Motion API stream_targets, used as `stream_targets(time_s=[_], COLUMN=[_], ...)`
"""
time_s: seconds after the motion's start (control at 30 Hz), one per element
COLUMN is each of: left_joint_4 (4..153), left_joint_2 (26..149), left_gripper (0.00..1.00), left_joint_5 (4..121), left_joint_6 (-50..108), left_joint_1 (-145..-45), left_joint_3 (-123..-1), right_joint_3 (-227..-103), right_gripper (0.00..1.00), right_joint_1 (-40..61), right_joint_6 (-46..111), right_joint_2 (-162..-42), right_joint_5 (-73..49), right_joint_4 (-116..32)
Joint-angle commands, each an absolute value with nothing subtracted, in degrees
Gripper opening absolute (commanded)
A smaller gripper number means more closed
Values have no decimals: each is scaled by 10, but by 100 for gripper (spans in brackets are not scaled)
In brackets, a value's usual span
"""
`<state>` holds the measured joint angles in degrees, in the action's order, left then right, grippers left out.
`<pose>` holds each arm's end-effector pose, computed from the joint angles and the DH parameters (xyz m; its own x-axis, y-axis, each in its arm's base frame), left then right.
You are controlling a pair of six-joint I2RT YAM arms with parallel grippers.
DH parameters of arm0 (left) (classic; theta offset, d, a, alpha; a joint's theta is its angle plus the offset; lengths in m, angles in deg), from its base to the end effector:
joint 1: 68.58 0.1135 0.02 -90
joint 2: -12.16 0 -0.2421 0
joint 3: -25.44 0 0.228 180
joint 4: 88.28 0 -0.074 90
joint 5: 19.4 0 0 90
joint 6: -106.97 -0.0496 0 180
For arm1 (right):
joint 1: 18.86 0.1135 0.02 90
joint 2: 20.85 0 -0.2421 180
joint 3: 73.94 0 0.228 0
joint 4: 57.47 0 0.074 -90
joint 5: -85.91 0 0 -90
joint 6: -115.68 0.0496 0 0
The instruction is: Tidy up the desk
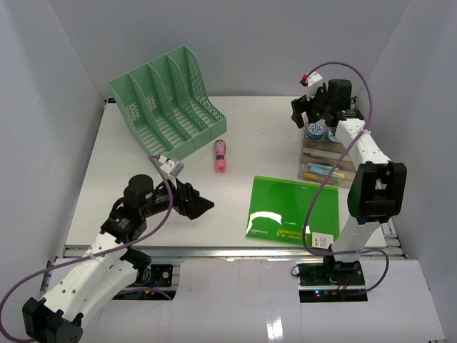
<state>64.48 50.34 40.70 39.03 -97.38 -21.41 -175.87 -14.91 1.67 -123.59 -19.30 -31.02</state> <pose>0.1335 -0.1016 0.2603 -0.5710 -0.0576 -0.8189 0.6660 0.5507 -0.5032 0.4078 0.0412 0.2906 -0.2957 -0.4140 -0.8609 -0.4592 0.8519 -0.2519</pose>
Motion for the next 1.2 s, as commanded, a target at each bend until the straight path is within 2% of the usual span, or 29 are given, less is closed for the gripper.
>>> stream_targets(time_s=[0.0,0.2,0.37,0.6,0.77,0.9,1.0,1.17], left_joint_4=[622,603,598,594,592,591,591,591], left_joint_2=[471,431,415,405,406,403,403,403], left_gripper=[98,98,98,98,98,98,98,98], left_joint_5=[442,483,500,513,514,515,516,517], left_joint_6=[389,394,394,393,392,393,393,395], left_joint_1=[-974,-973,-974,-973,-974,-974,-973,-974], left_joint_3=[-225,-220,-220,-220,-221,-220,-220,-219], right_joint_3=[-1767,-1758,-1778,-1827,-1851,-1864,-1876,-1878], right_gripper=[90,90,90,99,90,87,79,58], right_joint_1=[-58,87,150,192,197,198,205,220], right_joint_6=[67,231,392,453,467,471,464,432], right_joint_2=[-1215,-1255,-1327,-1425,-1468,-1481,-1496,-1516], right_joint_5=[-368,-307,-182,-104,-96,-75,-47,52], right_joint_4=[-208,-270,-318,-324,-328,-337,-340,-329])
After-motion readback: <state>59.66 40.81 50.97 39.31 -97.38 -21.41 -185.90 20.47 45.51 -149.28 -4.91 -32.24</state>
